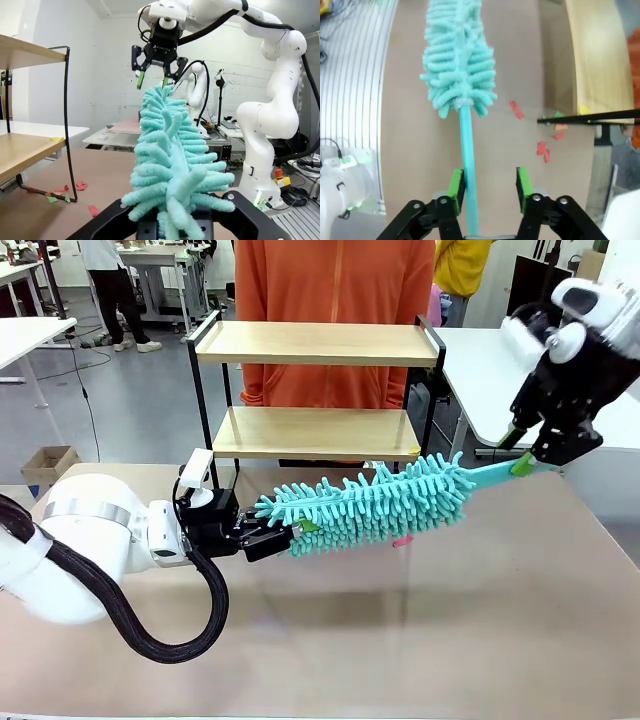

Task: Clean the shelf.
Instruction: Hand the Duster back to the human.

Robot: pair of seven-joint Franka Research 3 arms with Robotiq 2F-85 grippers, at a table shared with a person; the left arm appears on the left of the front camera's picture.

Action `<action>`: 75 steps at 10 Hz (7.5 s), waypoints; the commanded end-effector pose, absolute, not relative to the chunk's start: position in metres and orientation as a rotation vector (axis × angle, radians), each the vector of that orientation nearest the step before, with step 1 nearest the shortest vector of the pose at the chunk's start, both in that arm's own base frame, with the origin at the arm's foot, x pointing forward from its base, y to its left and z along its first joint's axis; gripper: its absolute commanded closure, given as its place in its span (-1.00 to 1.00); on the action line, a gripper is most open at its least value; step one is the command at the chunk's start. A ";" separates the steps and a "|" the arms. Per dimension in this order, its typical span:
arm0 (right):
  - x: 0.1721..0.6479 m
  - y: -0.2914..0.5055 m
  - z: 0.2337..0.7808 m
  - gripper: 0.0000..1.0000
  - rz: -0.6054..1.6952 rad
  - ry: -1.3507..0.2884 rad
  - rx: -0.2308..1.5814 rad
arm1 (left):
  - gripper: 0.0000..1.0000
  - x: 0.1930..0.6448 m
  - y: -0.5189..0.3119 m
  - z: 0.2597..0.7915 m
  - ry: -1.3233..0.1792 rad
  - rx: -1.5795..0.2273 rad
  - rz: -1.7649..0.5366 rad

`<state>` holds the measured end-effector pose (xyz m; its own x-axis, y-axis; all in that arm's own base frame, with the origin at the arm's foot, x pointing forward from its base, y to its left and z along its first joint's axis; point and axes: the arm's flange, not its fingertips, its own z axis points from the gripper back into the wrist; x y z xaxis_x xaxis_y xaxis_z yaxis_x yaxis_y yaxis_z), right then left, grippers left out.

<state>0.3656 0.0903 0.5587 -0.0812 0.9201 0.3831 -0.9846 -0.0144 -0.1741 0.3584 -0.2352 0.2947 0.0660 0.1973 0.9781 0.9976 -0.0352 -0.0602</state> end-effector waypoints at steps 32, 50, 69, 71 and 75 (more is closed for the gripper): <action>0.322 -0.082 0.612 -1.00 1.009 -1.204 0.723 | 0.64 0.291 0.059 0.541 -1.680 -0.452 -0.255; 0.322 -0.082 0.612 -1.00 1.009 -1.204 0.723 | 0.64 0.399 0.058 0.409 -1.433 -0.342 -0.055; 0.322 -0.082 0.612 -1.00 1.009 -1.204 0.723 | -1.00 0.376 0.065 0.471 -1.324 -0.505 0.006; 0.322 -0.082 0.612 -1.00 1.009 -1.204 0.723 | -1.00 0.369 0.080 0.521 -1.313 -0.576 0.096; 0.322 -0.082 0.612 -1.00 1.009 -1.204 0.723 | -1.00 0.356 0.177 0.608 -1.424 -0.669 0.380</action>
<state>0.3202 -0.0825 0.6103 0.0776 0.2515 0.9647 -0.9124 0.4081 -0.0330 0.3563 0.1517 0.5947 0.1588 0.5608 0.8126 0.1476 0.8003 -0.5812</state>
